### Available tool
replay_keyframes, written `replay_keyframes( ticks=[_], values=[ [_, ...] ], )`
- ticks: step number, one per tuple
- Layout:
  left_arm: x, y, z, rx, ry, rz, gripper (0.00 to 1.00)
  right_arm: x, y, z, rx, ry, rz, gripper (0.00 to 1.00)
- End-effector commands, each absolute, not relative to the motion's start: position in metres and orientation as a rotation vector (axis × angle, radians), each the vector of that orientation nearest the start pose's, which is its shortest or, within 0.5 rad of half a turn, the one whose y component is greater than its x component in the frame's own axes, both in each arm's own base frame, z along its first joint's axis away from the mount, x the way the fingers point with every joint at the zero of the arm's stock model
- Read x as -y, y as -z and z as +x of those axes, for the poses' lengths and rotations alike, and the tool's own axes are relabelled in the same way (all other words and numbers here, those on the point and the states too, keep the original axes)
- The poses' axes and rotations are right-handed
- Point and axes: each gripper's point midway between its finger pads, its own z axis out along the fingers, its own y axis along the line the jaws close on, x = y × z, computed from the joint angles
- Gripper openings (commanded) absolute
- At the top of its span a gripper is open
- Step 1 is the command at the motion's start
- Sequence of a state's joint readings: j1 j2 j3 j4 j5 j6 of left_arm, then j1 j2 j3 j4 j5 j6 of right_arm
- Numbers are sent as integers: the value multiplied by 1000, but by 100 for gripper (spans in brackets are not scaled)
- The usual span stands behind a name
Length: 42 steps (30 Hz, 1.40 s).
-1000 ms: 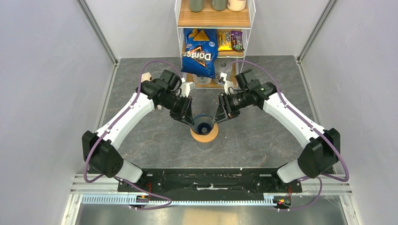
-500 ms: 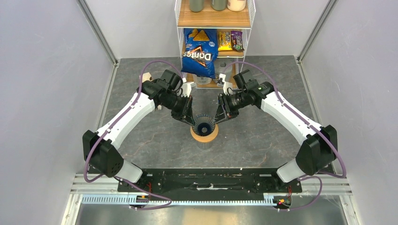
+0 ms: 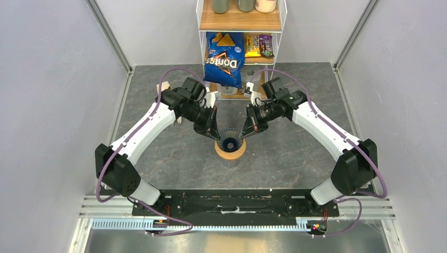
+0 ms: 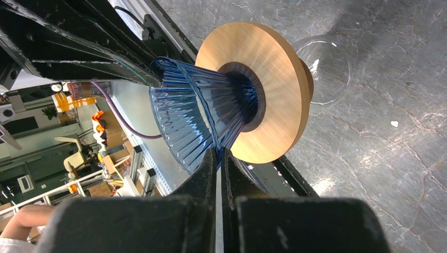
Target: Place the coffee filter in the dripper
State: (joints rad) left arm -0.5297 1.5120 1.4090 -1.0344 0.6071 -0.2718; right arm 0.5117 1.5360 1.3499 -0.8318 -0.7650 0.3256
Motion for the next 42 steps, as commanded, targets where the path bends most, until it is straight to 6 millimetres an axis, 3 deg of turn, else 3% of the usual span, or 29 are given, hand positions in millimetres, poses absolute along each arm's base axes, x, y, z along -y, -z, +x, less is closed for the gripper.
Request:
replay_keyframes(
  ticks=[1,23,38,40,42],
  values=[
    [260,-204,216,-2733,1083,552,2,-279,-203,237,-2590,-1227,-572,0],
    [259,-176,212,-2848,1095,508,2,-276,-187,242,-2665,-1169,-527,0],
    [253,-169,220,-2792,1018,567,2,-273,-170,245,-2687,-1118,-560,0],
    [253,-172,220,-2774,1021,585,6,-275,-175,246,-2670,-1137,-572,0],
    [255,-179,221,-2736,1040,607,16,-278,-182,246,-2642,-1161,-592,6]
  ],
)
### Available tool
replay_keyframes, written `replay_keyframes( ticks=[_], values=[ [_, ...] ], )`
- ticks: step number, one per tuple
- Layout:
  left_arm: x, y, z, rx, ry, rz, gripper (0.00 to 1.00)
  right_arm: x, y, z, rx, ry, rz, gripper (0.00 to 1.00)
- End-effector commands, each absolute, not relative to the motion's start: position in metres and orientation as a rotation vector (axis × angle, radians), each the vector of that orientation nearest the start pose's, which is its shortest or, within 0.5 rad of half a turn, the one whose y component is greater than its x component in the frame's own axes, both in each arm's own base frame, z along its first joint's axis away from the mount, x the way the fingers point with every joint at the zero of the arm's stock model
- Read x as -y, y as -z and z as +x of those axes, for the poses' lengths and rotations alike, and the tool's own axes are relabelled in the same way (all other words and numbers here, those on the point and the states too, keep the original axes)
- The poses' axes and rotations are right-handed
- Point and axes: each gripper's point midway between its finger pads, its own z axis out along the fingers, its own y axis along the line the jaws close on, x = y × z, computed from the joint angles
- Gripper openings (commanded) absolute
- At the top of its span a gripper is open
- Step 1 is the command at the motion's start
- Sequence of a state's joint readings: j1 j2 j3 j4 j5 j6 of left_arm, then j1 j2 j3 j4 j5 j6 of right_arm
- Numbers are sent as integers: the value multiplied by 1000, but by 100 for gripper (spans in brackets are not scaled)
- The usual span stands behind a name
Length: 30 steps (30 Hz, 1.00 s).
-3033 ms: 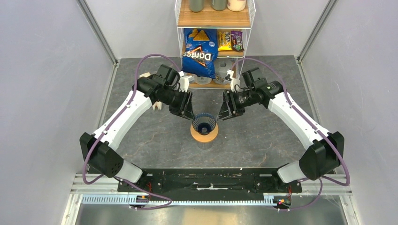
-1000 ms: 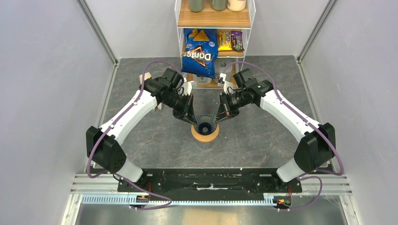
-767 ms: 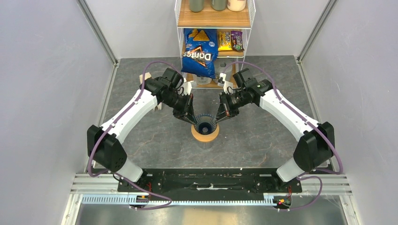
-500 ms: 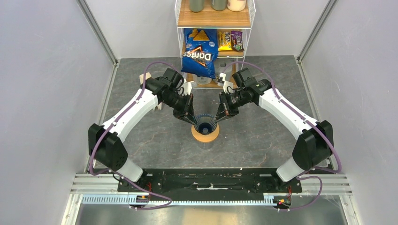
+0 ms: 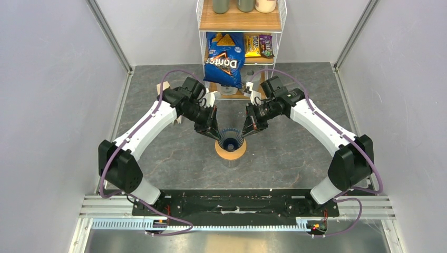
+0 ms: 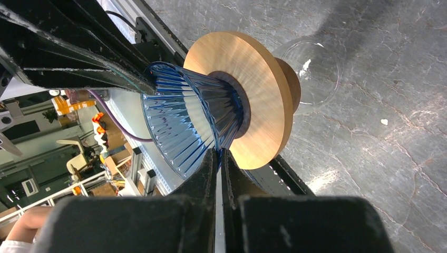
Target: Place the coffee filter in the dripper
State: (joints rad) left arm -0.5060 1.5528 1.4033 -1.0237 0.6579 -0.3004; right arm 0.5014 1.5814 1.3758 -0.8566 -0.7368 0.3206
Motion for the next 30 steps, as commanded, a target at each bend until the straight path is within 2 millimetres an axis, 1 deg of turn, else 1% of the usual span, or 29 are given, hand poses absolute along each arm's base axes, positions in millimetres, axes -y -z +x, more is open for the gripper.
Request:
replay_keyframes(
  ticks=[1,2,4,6,9,11,12,17,18,19,20,21,23,25,27,30],
  values=[
    [256,-184,221,-2712,1052,618,21,-279,-187,247,-2623,-1174,-602,9],
    [257,-187,223,-2692,1058,622,24,-281,-192,247,-2606,-1187,-614,13],
    [259,-194,226,-2666,1059,615,28,-282,-199,247,-2582,-1207,-627,20],
    [260,-199,228,-2656,1063,615,32,-284,-204,246,-2559,-1224,-637,22],
    [261,-206,230,-2643,1059,620,34,-283,-209,245,-2535,-1228,-651,25],
    [261,-210,230,-2634,1057,624,40,-283,-214,243,-2523,-1232,-662,31],
    [260,-212,229,-2630,1056,626,44,-283,-216,242,-2515,-1235,-667,36],
    [256,-218,227,-2630,1035,628,54,-281,-232,238,-2468,-1246,-688,61],
    [254,-220,227,-2630,1030,627,57,-281,-235,237,-2454,-1243,-693,67],
    [251,-222,227,-2629,1019,619,65,-279,-239,237,-2447,-1236,-697,72],
    [247,-225,230,-2617,1007,607,71,-277,-242,236,-2440,-1227,-704,76],
    [242,-229,233,-2602,999,592,73,-276,-246,235,-2429,-1218,-712,81],
    [228,-240,242,-2564,1000,544,74,-270,-253,235,-2413,-1198,-714,90],
    [208,-253,254,-2521,1007,458,76,-262,-261,236,-2395,-1181,-703,97],
    [188,-264,263,-2471,999,399,77,-254,-269,239,-2373,-1163,-691,97],
    [152,-273,278,-2401,917,306,80,-241,-278,246,-2350,-1121,-659,97]
  ],
)
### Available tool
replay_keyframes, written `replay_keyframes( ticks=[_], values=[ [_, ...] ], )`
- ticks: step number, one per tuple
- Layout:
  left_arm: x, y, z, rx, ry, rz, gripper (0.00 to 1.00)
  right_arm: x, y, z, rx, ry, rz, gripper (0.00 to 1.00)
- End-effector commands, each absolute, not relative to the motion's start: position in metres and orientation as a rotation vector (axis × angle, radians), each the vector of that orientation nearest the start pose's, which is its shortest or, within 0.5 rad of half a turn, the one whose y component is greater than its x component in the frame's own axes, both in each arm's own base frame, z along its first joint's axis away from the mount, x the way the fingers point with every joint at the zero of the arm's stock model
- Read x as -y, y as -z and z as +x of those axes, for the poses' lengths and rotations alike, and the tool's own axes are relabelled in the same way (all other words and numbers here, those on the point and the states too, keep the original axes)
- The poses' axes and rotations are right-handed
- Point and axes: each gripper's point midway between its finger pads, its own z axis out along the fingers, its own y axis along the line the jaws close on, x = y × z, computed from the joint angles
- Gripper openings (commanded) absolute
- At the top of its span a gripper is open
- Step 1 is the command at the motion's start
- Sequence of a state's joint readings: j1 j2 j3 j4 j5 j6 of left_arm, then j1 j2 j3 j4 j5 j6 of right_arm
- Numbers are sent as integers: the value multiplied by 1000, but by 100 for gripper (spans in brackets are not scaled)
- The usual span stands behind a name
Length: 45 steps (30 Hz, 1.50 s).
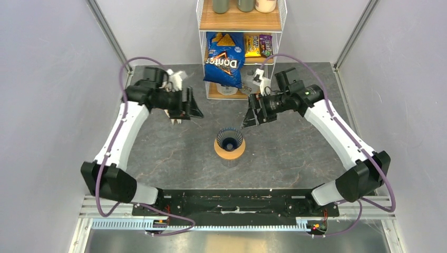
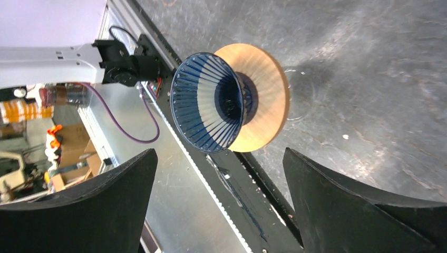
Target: Place the coffee filter in the dripper
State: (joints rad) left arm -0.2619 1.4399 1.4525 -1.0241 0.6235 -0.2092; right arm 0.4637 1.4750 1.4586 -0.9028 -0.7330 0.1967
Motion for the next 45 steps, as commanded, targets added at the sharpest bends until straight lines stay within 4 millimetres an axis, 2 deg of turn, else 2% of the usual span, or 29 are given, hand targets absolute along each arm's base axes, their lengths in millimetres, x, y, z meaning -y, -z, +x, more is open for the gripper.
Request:
replay_keyframes(
  ticks=[1,5,7,10,11,14,19,22,23,26,34,45],
  values=[
    [140,-276,281,-2379,873,281,82,-236,-280,249,-2346,-1107,-642,97],
    [91,-270,299,-2319,646,212,83,-220,-282,259,-2345,-1058,-582,97],
    [59,-257,310,-2320,465,147,77,-212,-281,261,-2347,-1041,-558,97],
    [29,-245,332,-2281,273,76,69,-205,-278,264,-2349,-1005,-542,97],
    [20,-241,341,-2264,210,86,66,-203,-277,264,-2350,-995,-538,97],
    [10,-233,362,-2224,139,104,59,-199,-274,266,-2348,-966,-542,97],
    [2,-206,395,-2209,87,157,52,-197,-271,270,-2357,-952,-536,97],
    [4,-198,415,-2219,105,158,48,-198,-270,270,-2360,-951,-535,97],
    [4,-196,429,-2222,121,129,46,-198,-269,271,-2361,-952,-537,97],
    [7,-188,443,-2229,153,106,46,-197,-267,273,-2367,-948,-533,97],
    [13,-174,464,-2261,208,77,46,-196,-265,278,-2376,-942,-510,97],
    [13,-160,471,-2298,213,63,46,-196,-263,281,-2385,-958,-488,97]
  ],
)
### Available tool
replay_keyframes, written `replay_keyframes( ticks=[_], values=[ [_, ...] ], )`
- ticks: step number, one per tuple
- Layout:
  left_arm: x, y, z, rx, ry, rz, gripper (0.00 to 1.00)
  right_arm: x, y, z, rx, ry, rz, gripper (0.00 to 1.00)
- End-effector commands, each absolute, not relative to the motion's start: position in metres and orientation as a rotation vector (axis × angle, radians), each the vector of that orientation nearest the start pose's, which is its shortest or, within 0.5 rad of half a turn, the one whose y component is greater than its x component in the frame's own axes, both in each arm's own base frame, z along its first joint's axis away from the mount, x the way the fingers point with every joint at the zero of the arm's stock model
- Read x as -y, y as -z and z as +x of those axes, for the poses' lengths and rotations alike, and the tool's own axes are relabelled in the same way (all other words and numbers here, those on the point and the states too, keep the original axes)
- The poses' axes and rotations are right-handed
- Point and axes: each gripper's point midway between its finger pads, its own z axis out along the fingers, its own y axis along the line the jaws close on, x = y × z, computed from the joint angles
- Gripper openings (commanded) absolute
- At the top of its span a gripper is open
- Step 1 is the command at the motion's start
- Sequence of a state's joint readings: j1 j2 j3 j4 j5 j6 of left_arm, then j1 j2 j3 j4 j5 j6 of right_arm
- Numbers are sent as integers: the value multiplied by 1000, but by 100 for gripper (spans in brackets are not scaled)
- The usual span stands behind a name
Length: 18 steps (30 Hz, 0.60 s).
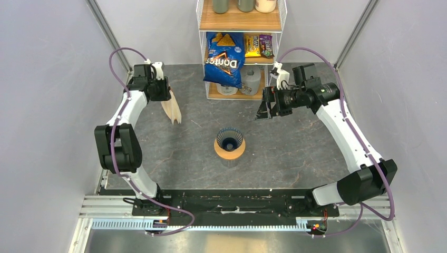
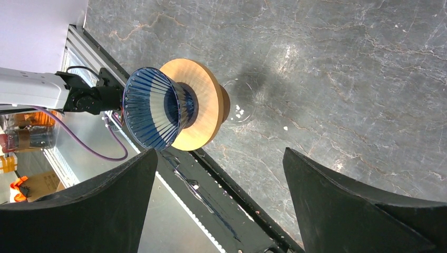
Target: Place the coffee filter in the dripper
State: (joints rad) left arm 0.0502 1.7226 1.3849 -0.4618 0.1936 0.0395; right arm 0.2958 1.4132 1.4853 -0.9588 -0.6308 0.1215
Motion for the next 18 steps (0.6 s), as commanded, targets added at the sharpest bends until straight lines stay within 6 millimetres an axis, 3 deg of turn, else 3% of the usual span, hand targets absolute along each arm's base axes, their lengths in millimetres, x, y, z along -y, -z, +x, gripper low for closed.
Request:
replay_keyframes(
  ticks=[1,18],
  values=[
    [13,-160,471,-2298,216,64,46,-196,-263,281,-2386,-959,-486,97],
    [14,-145,479,-2337,222,60,46,-194,-260,280,-2397,-973,-463,97]
  ],
)
